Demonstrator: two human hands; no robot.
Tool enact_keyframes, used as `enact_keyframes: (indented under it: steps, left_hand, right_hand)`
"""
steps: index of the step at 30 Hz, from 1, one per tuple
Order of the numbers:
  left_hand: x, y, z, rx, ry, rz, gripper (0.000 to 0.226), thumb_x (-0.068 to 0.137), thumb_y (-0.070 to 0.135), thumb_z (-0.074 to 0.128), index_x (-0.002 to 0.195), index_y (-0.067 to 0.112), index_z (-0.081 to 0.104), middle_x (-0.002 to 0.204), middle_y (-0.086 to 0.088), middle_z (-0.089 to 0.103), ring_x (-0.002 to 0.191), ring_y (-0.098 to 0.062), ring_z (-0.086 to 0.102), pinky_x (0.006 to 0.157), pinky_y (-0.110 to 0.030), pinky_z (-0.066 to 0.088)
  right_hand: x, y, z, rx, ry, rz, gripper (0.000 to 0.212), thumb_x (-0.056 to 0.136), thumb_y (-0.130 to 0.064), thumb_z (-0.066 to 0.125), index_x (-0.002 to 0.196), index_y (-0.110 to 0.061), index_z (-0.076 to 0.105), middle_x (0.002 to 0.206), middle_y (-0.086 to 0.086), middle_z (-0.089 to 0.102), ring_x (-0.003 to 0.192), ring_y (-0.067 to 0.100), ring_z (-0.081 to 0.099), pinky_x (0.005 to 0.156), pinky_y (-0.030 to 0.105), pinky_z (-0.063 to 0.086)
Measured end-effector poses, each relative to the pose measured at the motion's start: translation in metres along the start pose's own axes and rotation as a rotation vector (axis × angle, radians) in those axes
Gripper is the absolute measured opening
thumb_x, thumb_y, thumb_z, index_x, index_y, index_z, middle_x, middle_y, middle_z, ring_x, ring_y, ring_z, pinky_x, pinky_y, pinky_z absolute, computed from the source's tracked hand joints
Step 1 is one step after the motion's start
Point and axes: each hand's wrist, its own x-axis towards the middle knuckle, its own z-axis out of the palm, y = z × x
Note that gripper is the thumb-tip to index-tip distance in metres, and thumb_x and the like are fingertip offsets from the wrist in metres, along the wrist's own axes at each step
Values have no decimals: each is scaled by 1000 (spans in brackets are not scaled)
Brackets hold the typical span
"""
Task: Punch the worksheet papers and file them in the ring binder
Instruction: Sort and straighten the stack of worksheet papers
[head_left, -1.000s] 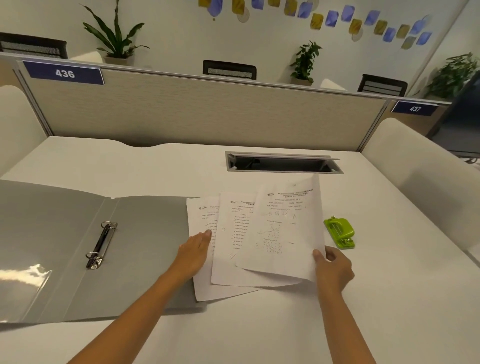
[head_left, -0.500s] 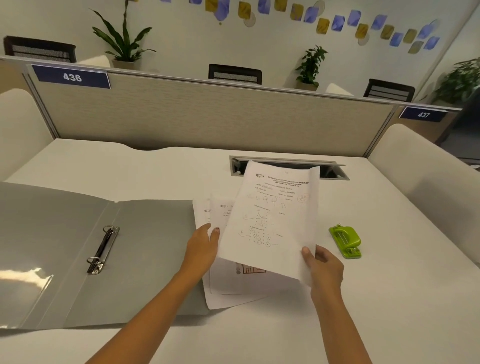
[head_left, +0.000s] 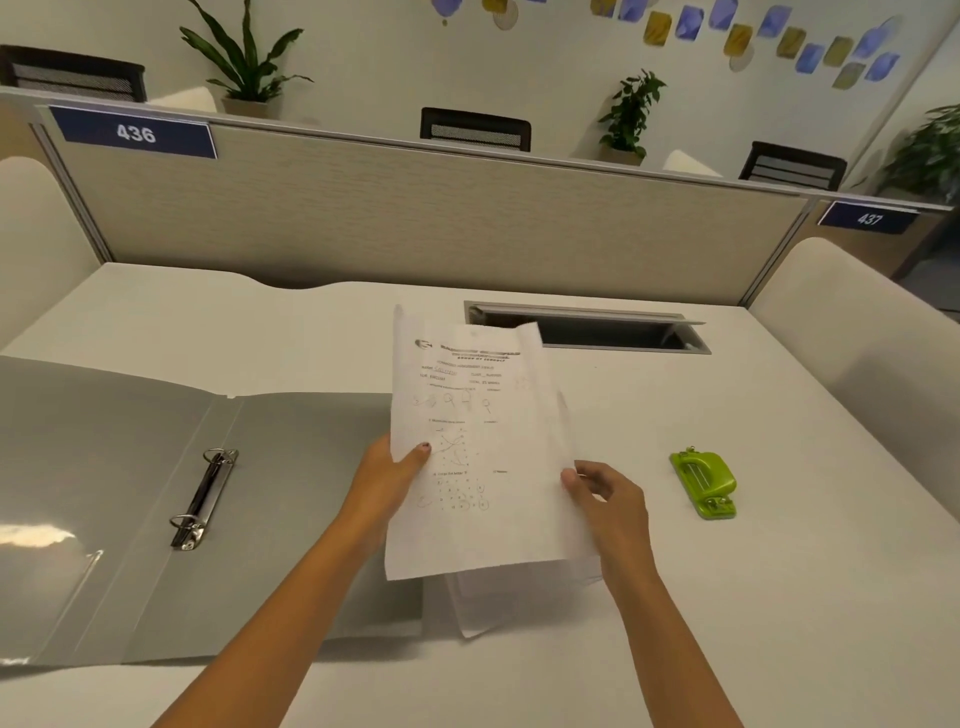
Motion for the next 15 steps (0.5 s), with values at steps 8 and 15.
enact_keyframes:
  steps: [8, 15]
  left_hand:
    - [1, -14, -29, -58, 86, -33, 21, 96, 22, 55, 116, 22, 59, 104, -1, 71, 90, -26, 69, 67, -35, 55]
    - [-2, -20, -41, -45, 130, -68, 20, 96, 22, 55, 116, 22, 57, 100, -1, 70, 86, -24, 68, 62, -34, 53]
  right_hand:
    - [28, 25, -10, -505, 202, -13, 36, 87, -21, 68, 119, -7, 59, 115, 14, 62, 112, 32, 53, 93, 36, 40]
    - [30, 36, -11, -576, 141, 126, 44, 84, -24, 71, 121, -8, 55, 115, 14, 66, 110, 34, 57, 95, 41, 44]
